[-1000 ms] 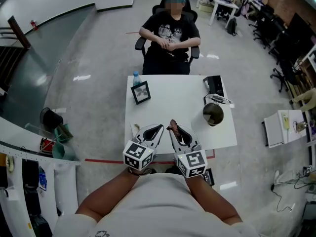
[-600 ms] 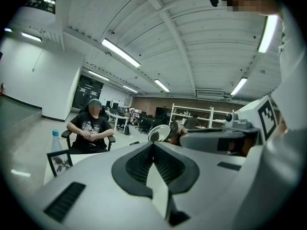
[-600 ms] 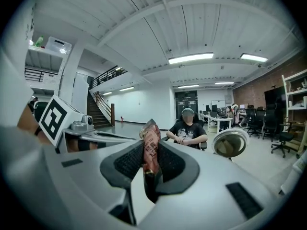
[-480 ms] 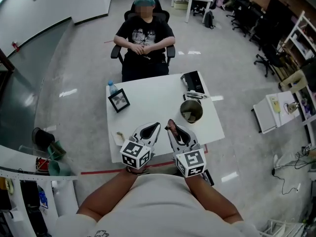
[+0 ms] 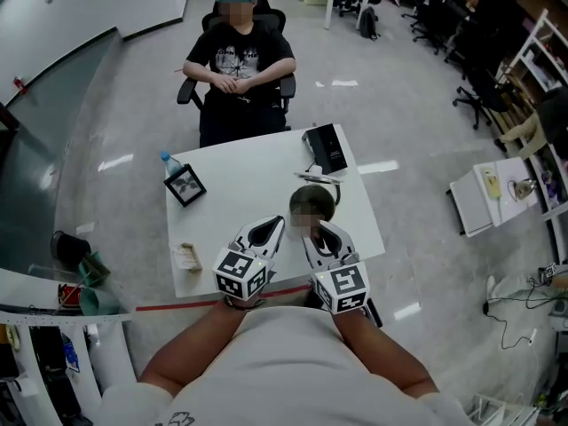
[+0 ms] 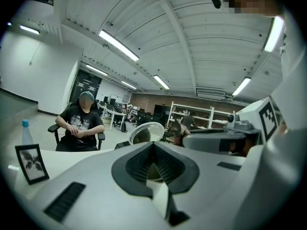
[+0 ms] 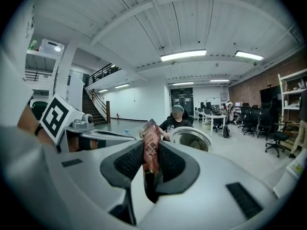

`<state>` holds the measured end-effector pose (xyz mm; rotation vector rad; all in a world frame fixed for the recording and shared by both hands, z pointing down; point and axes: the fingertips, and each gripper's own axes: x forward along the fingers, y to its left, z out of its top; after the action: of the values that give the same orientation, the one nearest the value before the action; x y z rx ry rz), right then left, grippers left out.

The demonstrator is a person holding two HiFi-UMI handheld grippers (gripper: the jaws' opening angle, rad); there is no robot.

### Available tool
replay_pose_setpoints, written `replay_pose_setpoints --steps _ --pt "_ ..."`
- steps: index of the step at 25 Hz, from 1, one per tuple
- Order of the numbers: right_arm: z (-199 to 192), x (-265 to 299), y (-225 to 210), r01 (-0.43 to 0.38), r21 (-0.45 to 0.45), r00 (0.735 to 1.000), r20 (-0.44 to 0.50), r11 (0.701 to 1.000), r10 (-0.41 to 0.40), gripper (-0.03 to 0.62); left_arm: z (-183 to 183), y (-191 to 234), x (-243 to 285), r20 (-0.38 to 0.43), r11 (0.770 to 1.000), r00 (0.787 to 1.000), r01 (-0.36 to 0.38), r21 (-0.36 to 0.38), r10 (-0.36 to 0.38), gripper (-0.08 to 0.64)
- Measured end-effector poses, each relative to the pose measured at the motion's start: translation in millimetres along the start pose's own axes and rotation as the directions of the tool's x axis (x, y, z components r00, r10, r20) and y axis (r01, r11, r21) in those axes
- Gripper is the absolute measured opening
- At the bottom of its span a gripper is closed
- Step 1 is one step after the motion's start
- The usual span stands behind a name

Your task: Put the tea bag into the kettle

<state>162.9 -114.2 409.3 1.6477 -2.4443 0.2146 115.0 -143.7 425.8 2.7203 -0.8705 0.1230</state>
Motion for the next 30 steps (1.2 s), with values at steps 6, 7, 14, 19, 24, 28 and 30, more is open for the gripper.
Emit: replay_pose_setpoints --steps 6,7,14,19,24,28,30 --pt "-3.1 5.3 -37.8 -0.099 -0.026 0.995 -0.024 0.995 0.098 0.094 -1.4 -10.0 47.0 -0.003 0.998 0.998 -0.057 -0.022 0.057 0.009" --pt "-3.8 6.6 -42.9 -0.117 -0.029 0.993 -0.028 0.993 0.116 0.094 -0.9 -10.0 52.8 -0.001 0.997 0.997 -0.071 -0.027 0.071 0.008" --pt "-17.8 13.3 -60.7 -0.250 -0.054 0.967 -0.068 0.967 0.246 0.094 -14.4 -4.3 59.7 -0.007 0.978 0.980 -0.198 -0.059 0.198 0.008" --pt "-23.7 22.7 -66.2 -0.291 -0.021 0.954 -0.078 0.956 0.289 0.094 -20.1 3.7 57.4 -0.027 0.966 0.968 -0.251 -0.067 0.250 0.009" --pt "-33.2 39.1 -65.3 -0.317 -0.017 0.943 -0.118 0.948 0.313 0.094 -19.0 15.2 58.5 -0.028 0.962 0.965 -0.261 -0.086 0.259 0.009" --pt "-44.8 50.1 -66.4 -0.331 -0.047 0.933 -0.164 0.943 0.319 0.094 -30.3 29.7 64.0 -0.050 0.961 0.965 -0.260 -0.097 0.256 0.009" --pt "-48.9 58.1 -65.3 -0.344 -0.056 0.926 -0.182 0.937 0.330 0.095 -36.3 37.9 64.9 -0.061 0.960 0.964 -0.265 -0.091 0.260 0.009"
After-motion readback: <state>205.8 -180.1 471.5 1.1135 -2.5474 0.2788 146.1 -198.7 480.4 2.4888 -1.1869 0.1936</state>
